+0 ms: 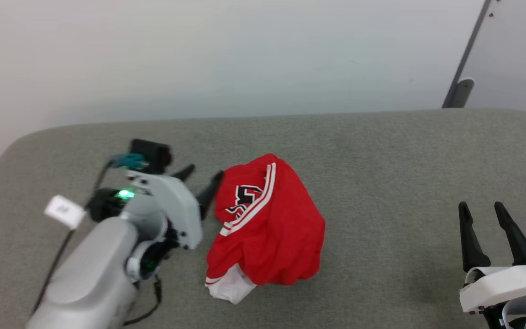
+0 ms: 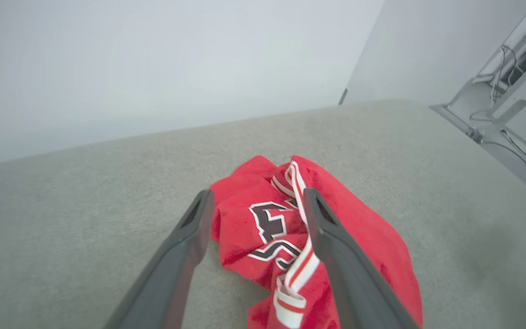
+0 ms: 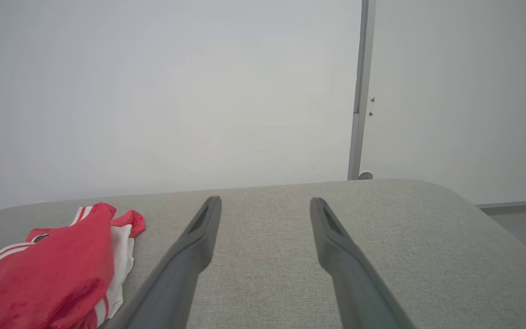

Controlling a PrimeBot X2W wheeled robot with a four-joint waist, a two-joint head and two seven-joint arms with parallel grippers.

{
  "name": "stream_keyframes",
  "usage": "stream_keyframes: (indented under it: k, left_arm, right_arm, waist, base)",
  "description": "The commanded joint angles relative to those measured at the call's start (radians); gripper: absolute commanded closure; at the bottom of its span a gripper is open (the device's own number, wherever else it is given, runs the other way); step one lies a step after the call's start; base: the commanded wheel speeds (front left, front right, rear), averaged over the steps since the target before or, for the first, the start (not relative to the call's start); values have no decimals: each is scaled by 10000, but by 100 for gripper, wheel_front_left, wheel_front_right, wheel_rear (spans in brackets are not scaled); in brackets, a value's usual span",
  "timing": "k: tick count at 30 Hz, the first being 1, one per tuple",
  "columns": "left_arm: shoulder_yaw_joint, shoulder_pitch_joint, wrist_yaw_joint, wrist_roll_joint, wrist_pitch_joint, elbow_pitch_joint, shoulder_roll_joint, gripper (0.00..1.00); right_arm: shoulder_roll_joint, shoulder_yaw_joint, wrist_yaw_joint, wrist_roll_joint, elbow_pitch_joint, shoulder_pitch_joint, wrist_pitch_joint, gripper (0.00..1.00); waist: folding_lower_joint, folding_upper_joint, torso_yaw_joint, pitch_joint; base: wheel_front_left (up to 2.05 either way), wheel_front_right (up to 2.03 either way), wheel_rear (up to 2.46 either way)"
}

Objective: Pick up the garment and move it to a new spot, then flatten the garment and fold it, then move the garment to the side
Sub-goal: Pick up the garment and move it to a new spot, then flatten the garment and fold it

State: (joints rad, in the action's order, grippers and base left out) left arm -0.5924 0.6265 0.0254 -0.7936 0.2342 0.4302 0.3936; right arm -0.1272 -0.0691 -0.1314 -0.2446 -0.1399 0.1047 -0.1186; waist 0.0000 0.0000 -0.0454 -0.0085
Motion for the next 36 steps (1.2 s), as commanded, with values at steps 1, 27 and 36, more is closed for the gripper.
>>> stream_keyframes:
  k: [1, 27, 36]
  left_arm:
    - [154, -212, -65, -93, -181, -122, 125, 0]
    - [2670, -4477, -695, -100, -4769, -1802, 2229, 0]
    - [3182, -4959, -506, 27, -4966, -1982, 2093, 0]
  right_arm:
    - [-46, 10, 12, 33, 37, -153, -4, 0]
    - [-218, -250, 14, 203, 42, -591, -493, 0]
    - [-133, -189, 14, 255, 11, -651, -579, 0]
  waist:
    - [0, 0, 150, -92]
    - [0, 0, 1064, -415]
    - [0, 0, 1151, -387]
  base:
    - [0, 0, 0]
    - [0, 0, 0]
    - [0, 0, 0]
